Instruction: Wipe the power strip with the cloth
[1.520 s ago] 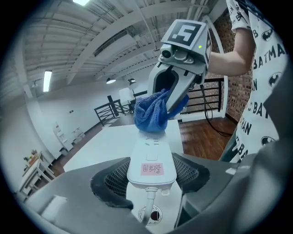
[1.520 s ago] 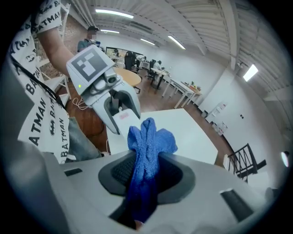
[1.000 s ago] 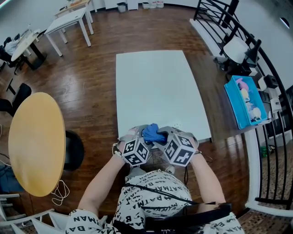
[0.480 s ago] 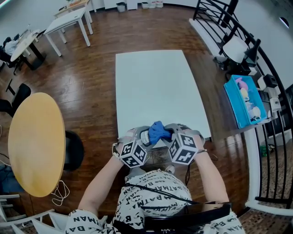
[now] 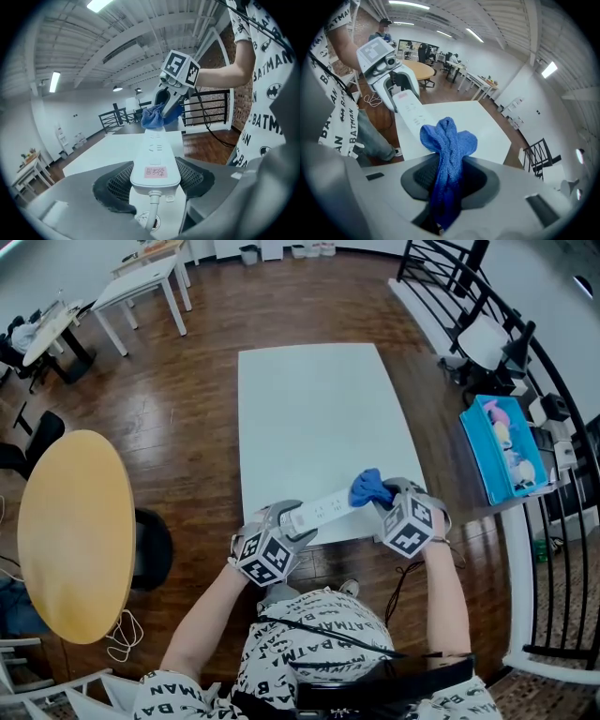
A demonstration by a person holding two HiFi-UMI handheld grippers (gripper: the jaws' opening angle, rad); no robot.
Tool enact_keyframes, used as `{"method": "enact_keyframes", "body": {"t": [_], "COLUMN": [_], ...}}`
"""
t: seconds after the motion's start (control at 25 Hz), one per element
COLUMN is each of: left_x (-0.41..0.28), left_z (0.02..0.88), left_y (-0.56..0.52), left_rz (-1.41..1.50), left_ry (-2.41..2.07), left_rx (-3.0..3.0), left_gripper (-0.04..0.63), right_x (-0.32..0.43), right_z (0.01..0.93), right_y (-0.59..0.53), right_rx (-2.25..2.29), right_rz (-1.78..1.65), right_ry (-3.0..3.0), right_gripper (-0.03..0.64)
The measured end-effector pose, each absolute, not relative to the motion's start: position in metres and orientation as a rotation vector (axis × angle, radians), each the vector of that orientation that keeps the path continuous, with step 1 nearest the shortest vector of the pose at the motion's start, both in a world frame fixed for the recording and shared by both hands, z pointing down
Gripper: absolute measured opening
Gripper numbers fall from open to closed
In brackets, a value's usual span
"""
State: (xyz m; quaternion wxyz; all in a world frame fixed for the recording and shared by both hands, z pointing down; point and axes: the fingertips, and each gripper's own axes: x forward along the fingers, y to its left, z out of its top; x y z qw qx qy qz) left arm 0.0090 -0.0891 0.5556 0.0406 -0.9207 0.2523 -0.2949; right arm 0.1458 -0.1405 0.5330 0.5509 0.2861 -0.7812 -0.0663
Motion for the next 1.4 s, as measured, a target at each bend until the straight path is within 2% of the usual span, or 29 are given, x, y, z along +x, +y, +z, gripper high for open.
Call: {"method": "enact_keyframes", "body": {"t": [0.4,0.8,1.24,1.4], "left_x": [0.003,0.008,0.020,0.015], "left_z": [0.555,0.559,0.559,0.564], "left_y": [-0.095,-0.099,-0.103,-0.105], "left_rz": [-0.891,-0.938,-0.947,-0.949], "left_ry": [0.808,0.820,0.816,0.839], "left_rx": [-2.837,-2.808,-2.792,-2.842], "left_gripper": [0.281,0.281,0.281,0.281], "right_x": [0.164,0.108,0.002,0.004], "right_z": [0.529,0.529,0.521,0.519], "right_y": [-0.149,-0.124,-0.069,-0.076], "right_rx": [0.776,0.623,0.381,0.436], "right_rz": [-0.111,-0.180,-0.264,-0.245], "right_ry": [-1.853,-1.920,-2.074,-2.113], "right_gripper": [0.121,0.120,0.120,0.120]}}
